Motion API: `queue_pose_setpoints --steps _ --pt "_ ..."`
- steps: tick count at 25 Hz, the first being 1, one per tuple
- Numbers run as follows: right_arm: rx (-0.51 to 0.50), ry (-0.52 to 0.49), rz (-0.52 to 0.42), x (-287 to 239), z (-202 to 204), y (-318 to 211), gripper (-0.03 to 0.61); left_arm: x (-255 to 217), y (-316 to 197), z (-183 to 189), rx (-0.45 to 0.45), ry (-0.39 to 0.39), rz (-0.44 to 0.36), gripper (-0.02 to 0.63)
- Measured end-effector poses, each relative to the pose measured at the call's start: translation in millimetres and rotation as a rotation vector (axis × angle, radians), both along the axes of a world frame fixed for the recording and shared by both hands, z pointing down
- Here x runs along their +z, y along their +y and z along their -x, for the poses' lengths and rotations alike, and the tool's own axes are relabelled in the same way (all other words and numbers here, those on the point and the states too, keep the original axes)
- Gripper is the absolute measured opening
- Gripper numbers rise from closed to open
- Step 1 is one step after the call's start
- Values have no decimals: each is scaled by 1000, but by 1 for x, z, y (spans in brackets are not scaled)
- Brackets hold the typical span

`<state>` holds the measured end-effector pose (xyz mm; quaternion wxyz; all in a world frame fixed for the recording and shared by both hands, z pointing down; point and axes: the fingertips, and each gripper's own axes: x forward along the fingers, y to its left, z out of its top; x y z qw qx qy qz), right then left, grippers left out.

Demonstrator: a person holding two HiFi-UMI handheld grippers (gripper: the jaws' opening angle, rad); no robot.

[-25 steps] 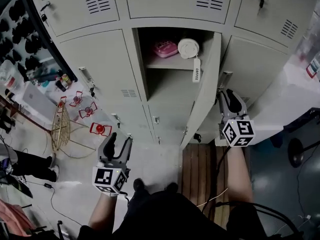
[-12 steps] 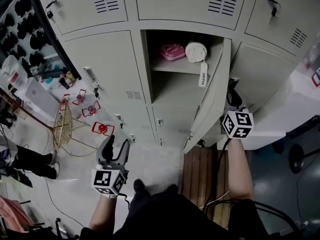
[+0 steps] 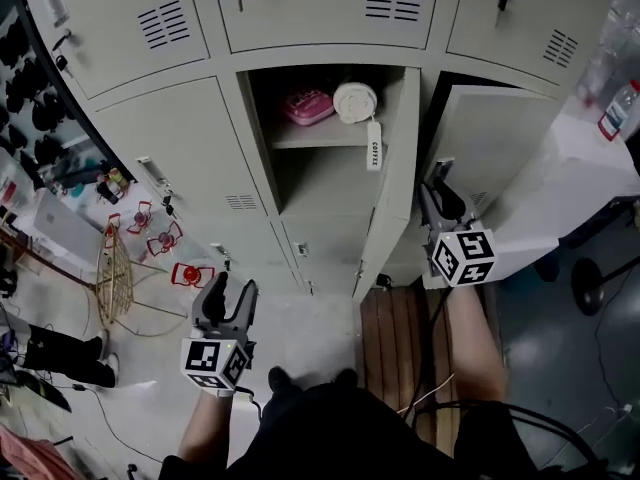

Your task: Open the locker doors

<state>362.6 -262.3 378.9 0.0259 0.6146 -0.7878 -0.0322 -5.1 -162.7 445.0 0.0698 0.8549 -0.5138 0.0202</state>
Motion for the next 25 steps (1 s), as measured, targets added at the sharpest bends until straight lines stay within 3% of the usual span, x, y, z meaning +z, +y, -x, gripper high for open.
queue_pose_setpoints --steps 9,15,17,25 --pt "-107 -21 -44 -2 -16 64 114 1 -17 -54 154 -8 2 222" --pt "-151 28 -83 -6 -32 111 86 5 -22 -95 251 -7 9 222" --pt "-143 63 -88 -6 -36 125 35 7 -23 -108 282 -11 11 222" --pt "-30 74 -81 -6 -69 162 54 7 -19 -144 367 -6 10 222"
